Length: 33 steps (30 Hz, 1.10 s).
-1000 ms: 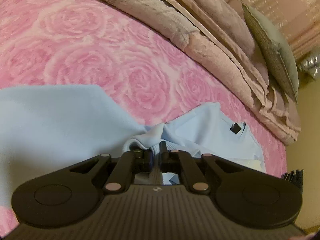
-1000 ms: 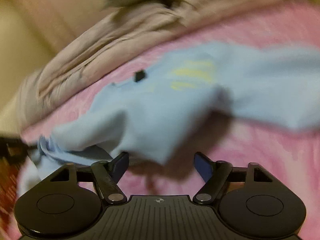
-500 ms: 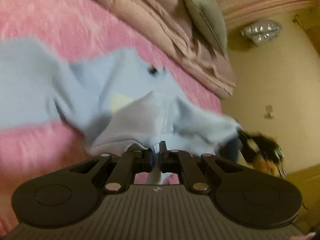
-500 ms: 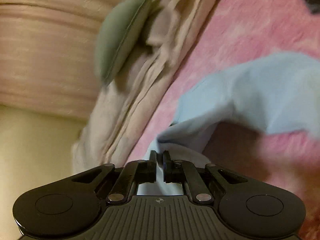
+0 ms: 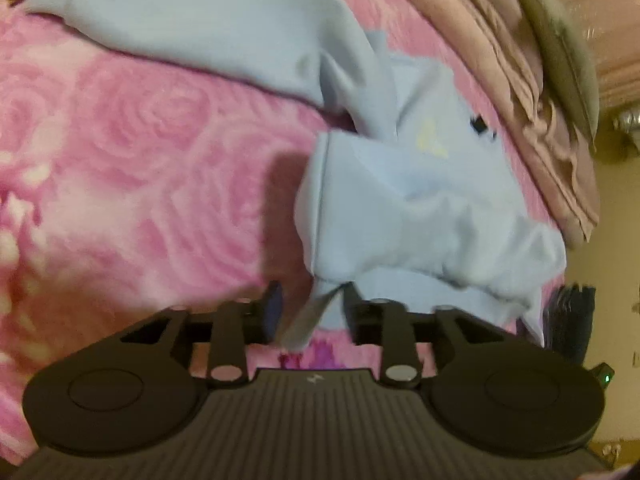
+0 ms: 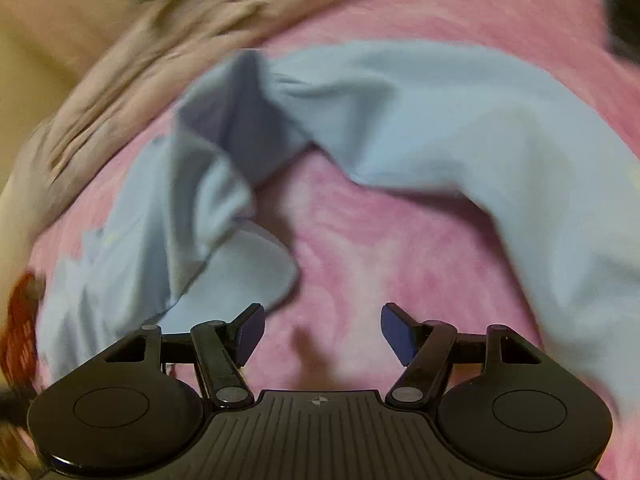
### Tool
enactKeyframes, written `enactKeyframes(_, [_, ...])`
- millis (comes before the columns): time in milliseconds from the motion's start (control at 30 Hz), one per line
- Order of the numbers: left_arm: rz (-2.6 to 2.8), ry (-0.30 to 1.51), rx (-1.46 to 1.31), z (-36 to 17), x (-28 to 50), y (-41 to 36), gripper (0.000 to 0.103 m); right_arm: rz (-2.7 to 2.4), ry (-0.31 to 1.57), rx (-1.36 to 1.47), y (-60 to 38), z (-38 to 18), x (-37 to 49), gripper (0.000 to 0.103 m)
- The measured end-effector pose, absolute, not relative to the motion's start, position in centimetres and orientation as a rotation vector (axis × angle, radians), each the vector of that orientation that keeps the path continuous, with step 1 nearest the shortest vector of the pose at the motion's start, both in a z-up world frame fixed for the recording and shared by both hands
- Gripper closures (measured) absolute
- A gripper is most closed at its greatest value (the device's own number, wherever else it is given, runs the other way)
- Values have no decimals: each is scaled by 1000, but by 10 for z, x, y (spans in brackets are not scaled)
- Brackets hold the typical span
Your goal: Fold clothes
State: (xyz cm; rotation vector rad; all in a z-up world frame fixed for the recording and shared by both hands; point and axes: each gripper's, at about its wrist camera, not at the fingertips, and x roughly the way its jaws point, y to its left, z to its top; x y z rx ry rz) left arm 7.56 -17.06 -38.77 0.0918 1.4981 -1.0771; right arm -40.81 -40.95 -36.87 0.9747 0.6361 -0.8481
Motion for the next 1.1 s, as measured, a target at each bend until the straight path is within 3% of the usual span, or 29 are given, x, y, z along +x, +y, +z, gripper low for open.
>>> enactKeyframes(100, [-1099, 1455, 104, -394, 71, -175, 66, -759, 605, 848, -418, -373, -386, 34])
enactKeyframes(200, [-1131, 1408, 127, -403, 68, -182, 68, -716, 616, 828, -428, -380, -364, 38])
enactKeyframes(233, [-1144, 1393, 131, -405, 68, -184, 69, -693, 630, 850, -430, -383, -360, 77])
enactKeyframes(267, [-1162, 1384, 135, -407, 67, -186, 88, -671, 644, 872, -433, -386, -355, 93])
enactKeyframes(300, [-1203, 1406, 136, -405, 66, -189, 101, -648, 658, 893, -435, -389, -351, 93])
enactKeyframes(633, [-1413, 1584, 87, -347, 66, -157, 101, -617, 590, 1240, -362, -320, -447, 94])
enactKeyframes(867, [-1332, 1688, 345, -396, 19, -145, 99, -808, 770, 1362, -331, -362, -472, 94])
enactKeyframes(933, [-1278, 1673, 434, -409, 5, -145, 92, -910, 795, 1370, -331, -377, -479, 90])
enactKeyframes(967, [-1275, 1656, 452, -407, 3, -144, 91, -934, 784, 1371, -332, -375, -481, 83])
enactKeyframes(1033, [-1269, 1623, 487, -404, -1, -141, 90, -981, 763, 1372, -335, -371, -485, 30])
enactKeyframes(1100, [-1257, 1597, 507, -396, 1, -137, 87, -1048, 661, 1359, -336, -358, -499, 29])
